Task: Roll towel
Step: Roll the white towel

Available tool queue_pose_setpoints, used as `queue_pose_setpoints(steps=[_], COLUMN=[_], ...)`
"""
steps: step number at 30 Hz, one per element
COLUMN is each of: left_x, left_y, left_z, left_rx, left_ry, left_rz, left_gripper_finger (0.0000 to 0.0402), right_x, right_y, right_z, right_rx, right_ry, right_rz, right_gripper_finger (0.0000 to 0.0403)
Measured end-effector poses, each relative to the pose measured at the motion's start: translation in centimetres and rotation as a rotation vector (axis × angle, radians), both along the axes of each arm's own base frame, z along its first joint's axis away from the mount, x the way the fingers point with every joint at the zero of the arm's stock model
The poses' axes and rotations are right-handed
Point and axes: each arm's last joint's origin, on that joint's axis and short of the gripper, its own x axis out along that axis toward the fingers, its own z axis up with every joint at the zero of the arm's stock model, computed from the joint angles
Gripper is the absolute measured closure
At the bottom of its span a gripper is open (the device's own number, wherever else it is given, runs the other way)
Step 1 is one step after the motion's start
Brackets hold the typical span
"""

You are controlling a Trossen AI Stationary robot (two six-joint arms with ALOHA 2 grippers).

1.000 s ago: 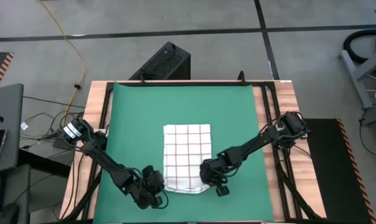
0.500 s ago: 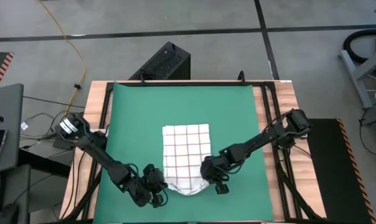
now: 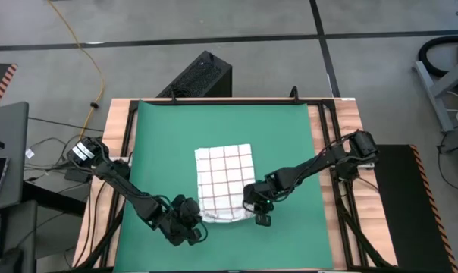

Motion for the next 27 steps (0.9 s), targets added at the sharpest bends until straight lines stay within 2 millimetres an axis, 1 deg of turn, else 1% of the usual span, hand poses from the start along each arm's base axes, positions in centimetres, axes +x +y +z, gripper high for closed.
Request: queue_pose_setpoints(steps=[9, 16, 20, 22, 27], left_x=[0.6, 0.5, 0.5, 0.6, 0.9], left_y=[1.1, 1.2, 1.3, 1.4, 1.9], left_z=[-0.2, -0.3, -0.3, -0.3, -0.3], left_rx=[-0.024, -0.019, -0.011, -0.010, -0.009], left_ry=[0.034, 0.048, 0.052, 0.052, 0.055], left_rz=[0.041, 0.044, 0.051, 0.057, 0.075], left_gripper_finger=[0.0401, 0.0401, 0.0401, 0.0401, 0.0401], right_x=[0.3, -0.4, -0.7, -0.6, -0.2], right_y=[-1.0, -2.0, -3.0, -3.5, -4.1], right_z=[0.0, 1.8, 2.5, 2.5, 1.3], right_rx=[0.043, 0.079, 0.052, 0.042, 0.026], right_ry=[0.043, 0.067, 0.059, 0.057, 0.097], right_rz=[-0.131, -0.247, -0.276, -0.278, -0.286], right_gripper_finger=[0.0392, 0.0390, 0.0389, 0.0389, 0.0389])
